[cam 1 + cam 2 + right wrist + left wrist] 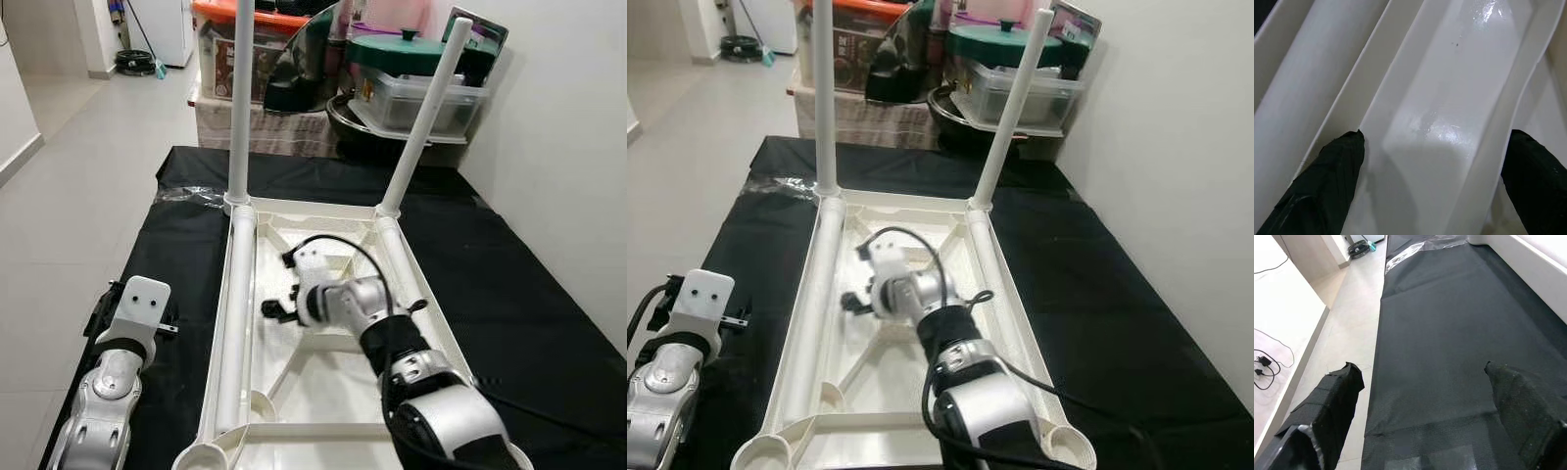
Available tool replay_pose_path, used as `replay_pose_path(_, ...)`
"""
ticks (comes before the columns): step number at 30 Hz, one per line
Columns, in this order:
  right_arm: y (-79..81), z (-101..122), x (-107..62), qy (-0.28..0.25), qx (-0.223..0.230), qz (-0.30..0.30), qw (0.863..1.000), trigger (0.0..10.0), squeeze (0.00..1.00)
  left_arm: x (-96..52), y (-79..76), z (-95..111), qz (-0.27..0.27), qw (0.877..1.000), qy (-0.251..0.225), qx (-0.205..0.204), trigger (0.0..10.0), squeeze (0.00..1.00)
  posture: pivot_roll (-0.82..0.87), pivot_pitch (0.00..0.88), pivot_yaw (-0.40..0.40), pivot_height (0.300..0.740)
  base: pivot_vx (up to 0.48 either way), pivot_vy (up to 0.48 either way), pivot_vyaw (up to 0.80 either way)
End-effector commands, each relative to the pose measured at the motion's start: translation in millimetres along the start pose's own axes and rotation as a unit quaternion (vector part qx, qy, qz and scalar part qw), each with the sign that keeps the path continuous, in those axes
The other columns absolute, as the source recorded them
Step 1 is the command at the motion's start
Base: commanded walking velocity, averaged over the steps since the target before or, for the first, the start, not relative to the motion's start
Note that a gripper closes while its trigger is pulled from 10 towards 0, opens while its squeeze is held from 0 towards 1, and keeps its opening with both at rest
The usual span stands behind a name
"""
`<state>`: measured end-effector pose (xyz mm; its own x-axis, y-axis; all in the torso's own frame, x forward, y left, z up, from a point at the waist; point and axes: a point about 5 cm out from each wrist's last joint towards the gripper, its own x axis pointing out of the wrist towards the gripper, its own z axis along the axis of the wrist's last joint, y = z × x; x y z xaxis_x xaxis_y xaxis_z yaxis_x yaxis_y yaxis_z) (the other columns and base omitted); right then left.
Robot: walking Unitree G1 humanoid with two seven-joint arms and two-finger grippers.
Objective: Building children table
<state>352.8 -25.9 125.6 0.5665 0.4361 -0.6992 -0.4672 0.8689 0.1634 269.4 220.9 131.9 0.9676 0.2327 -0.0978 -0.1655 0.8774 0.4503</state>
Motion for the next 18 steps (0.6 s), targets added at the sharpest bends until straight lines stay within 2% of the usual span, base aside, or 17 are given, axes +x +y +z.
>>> replay_pose_path(1,-1.0,-26.4,9.0,0.060,0.009,0.006,0.998,10.0,0.00,0.9,-4.6,0.3,-0.004,1.000,-0.002,0.001,10.0,0.00,0.06,0.000,-0.179,0.740,0.000,0.000,0.00)
replay_pose_path(4,5.7,-45.7,16.5,0.104,0.003,0.023,0.994,10.0,0.00,1.5,-6.3,1.1,-0.007,1.000,-0.003,0.002,10.0,0.00,0.05,0.000,-0.190,0.740,0.000,0.000,0.00)
replay_pose_path(5,7.5,-54.9,19.6,0.118,0.001,0.029,0.993,4.7,0.00,1.8,-6.7,1.7,-0.007,1.000,-0.004,0.002,10.0,0.00,0.06,0.000,-0.194,0.740,0.000,0.000,0.00)
replay_pose_path(7,7.5,-54.9,19.6,0.118,0.001,0.029,0.993,4.7,0.00,1.8,-6.7,1.7,-0.007,1.000,-0.004,0.002,10.0,0.00,0.06,0.000,-0.194,0.740,0.000,0.000,0.00)
replay_pose_path(8,7.7,-60.5,21.9,0.123,0.004,0.032,0.992,0.0,0.00,1.8,-6.6,2.2,-0.006,1.000,-0.005,0.001,10.0,0.00,0.06,0.000,-0.197,0.740,0.000,0.000,0.00)
replay_pose_path(13,1.4,-59.4,22.7,0.105,0.003,0.040,0.994,0.0,0.00,-0.4,-5.2,-0.1,-0.003,1.000,-0.002,0.000,10.0,0.00,0.06,0.000,-0.197,0.740,0.000,0.000,0.00)
replay_pose_path(18,-12.2,-63.4,21.3,0.103,-0.014,0.035,0.994,0.0,0.00,-0.4,-4.7,-0.8,-0.003,1.000,0.000,0.002,10.0,0.00,0.06,0.000,-0.197,0.740,0.000,0.000,0.00)
